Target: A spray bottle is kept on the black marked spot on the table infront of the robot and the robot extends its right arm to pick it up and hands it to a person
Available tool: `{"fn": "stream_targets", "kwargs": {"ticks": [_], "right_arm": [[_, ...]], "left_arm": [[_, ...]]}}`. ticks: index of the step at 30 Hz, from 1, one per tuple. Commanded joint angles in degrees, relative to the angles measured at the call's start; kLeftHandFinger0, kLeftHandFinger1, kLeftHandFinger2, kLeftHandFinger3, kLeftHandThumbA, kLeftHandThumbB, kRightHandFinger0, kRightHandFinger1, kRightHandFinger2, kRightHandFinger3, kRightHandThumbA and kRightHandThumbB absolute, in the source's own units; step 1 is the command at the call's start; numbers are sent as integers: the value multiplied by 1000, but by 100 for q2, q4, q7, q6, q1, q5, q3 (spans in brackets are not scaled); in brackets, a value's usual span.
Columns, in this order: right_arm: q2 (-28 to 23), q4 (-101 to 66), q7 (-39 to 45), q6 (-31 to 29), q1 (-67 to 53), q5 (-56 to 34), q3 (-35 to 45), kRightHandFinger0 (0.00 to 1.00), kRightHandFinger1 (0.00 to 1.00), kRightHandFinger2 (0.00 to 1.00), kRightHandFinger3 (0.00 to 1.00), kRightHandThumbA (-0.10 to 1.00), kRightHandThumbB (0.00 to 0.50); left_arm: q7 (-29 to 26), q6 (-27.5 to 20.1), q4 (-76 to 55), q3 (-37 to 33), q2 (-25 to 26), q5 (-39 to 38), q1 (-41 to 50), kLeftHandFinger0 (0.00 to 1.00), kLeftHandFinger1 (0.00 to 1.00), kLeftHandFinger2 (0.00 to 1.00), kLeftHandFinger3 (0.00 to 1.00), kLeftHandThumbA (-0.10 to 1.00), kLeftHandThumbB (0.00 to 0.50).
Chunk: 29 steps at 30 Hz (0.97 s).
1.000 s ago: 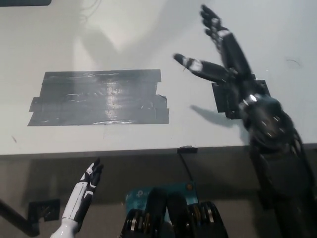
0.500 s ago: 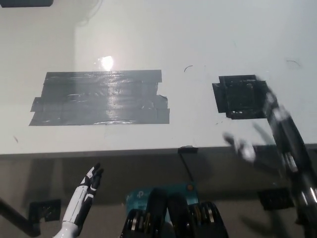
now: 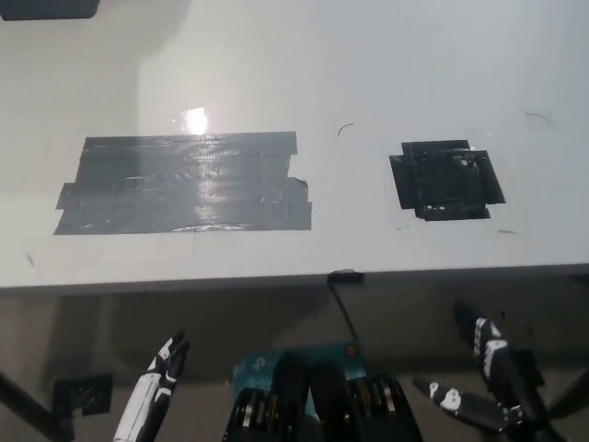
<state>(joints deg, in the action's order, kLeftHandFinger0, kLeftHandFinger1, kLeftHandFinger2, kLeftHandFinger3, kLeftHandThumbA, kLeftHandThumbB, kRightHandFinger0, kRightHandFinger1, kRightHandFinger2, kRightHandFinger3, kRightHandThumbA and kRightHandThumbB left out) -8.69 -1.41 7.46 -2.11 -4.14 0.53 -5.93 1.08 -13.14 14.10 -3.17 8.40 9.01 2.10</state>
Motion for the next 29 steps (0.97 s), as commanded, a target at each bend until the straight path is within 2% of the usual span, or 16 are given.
{"fn": "stream_targets", "kwargs": {"ticks": [1, 5, 9, 18, 29], "right_arm": [[37, 354, 109, -485, 82, -161, 38, 1000, 1000, 1000, 1000, 837, 400], [25, 444, 126, -491, 65, -142, 51, 1000, 1000, 1000, 1000, 847, 414], [33, 519, 139, -545, 41, -128, 42, 1000, 1000, 1000, 1000, 839, 396], [1, 501, 152, -503, 40, -46, 18, 1000, 1000, 1000, 1000, 844, 407], [-21, 482, 140, -506, 83, 62, -9, 1000, 1000, 1000, 1000, 844, 386]], "left_arm": [[-61, -264, -152, -36, 9, 89, 34, 1000, 1000, 1000, 1000, 1000, 498], [-37, -239, -156, -35, -3, 55, 51, 1000, 1000, 1000, 1000, 1000, 500], [-17, -227, -181, -38, 1, 44, 83, 1000, 1000, 1000, 1000, 1000, 500], [-15, -207, -206, -52, 26, 92, 49, 1000, 1000, 1000, 1000, 1000, 500], [-47, -296, -192, -51, 44, 140, 15, 1000, 1000, 1000, 1000, 1000, 500]]}}
